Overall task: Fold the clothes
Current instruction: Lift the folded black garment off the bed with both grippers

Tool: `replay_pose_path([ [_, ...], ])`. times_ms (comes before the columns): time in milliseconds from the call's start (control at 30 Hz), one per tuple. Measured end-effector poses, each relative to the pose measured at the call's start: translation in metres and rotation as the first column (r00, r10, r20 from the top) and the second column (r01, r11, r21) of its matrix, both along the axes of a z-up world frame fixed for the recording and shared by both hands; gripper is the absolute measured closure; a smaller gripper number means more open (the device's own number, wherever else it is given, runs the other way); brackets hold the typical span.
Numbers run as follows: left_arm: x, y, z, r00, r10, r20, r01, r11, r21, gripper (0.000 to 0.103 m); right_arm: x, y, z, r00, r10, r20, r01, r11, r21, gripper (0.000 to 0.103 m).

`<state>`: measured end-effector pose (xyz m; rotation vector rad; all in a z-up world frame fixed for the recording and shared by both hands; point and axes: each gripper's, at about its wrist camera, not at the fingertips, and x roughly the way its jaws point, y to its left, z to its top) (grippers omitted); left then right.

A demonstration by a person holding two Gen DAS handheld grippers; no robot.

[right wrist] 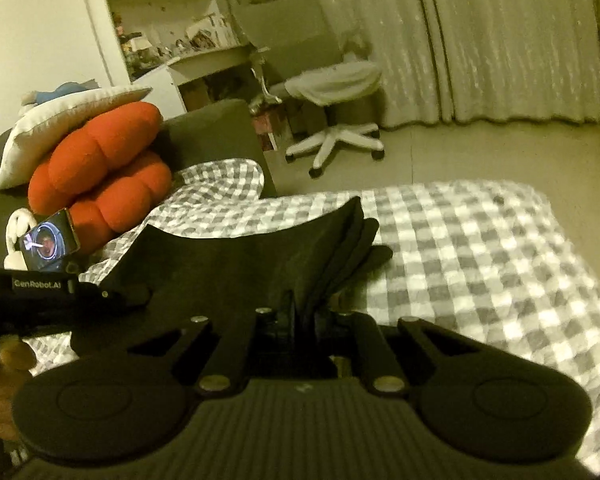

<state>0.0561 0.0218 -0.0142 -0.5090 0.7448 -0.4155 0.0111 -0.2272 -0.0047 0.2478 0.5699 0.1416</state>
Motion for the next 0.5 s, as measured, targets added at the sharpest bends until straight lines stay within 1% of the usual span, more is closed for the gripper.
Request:
replay_pose_path([
  [67,0.0,0.0,0.0,1.0,-0.001,0.005,0.001,1.0,0.006,0.094,-0.002,0.001,0.001,1.0,0.006,0.012,-0.006,1.0,-0.014,0.092],
  [133,0.002,-0.001,-0.002,1.0,0.003,-0.008,-0.003,1.0,0.011,0.094,0.0,0.0,-0.003,1.0,-0.003,-0.01,0.003,1.0,-0.008,0.092],
  [233,0.0,-0.002,-0.001,1.0,0.004,-0.009,-0.004,1.0,0.015,0.094,-0.004,0.001,-0.002,1.0,-0.003,-0.004,0.003,1.0,-0.003,0.092],
  [300,0.0,-0.001,-0.001,1.0,0.001,-0.018,-0.001,1.0,0.01,0.094,-0.005,-0.001,-0.001,1.0,0.003,-0.013,-0.003,1.0,0.021,0.092],
  [433,0.003,0.001,-0.01,0.998,0.01,-0.067,-0.008,1.0,0.024,0.094,0.0,-0.016,-0.012,0.991,0.027,-0.132,-0.01,0.991,0.13,0.091],
  [500,0.005,0.001,-0.014,0.996,0.014,-0.084,-0.012,1.0,0.026,0.094,0.003,-0.019,-0.017,0.983,0.056,-0.177,-0.027,0.987,0.16,0.085],
])
